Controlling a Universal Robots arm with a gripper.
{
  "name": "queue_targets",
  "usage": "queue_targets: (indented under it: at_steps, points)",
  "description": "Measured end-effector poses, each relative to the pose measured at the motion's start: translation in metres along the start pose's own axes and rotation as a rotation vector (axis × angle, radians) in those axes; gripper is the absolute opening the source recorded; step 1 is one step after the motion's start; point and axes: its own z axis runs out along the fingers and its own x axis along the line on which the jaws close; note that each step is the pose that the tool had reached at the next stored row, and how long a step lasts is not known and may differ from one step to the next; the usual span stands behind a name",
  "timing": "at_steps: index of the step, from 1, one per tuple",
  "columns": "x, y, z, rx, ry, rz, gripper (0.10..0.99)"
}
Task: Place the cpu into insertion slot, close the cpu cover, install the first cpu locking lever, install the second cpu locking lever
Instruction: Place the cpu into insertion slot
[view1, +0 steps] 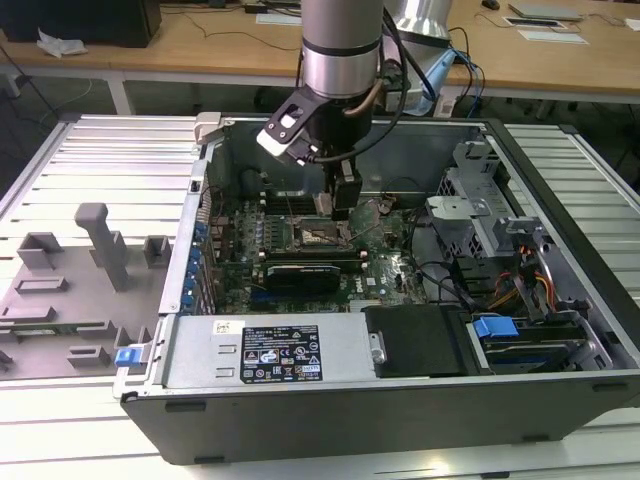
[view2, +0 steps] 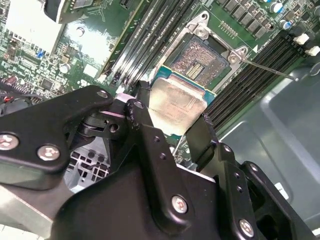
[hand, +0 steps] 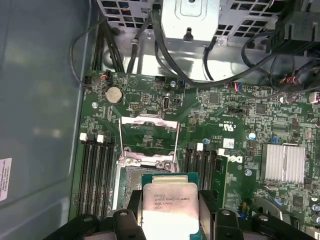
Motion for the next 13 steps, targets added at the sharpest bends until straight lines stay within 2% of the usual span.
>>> queue_targets:
  at_steps: [2,7,11,13]
  points:
    - [0.0016,-0.0002,0.0020,0.000,-0.0006,0.004,0.537]
    - [0.0078,-0.0011,0.0053,-0.001,-0.0111,0.012,0.537]
    - [0.0094,-0.0030,0.0072,-0.015,-0.0156,0.019,0.537]
    - [0.0108,-0.0045,0.0097,-0.017,-0.0167,0.026,0.537]
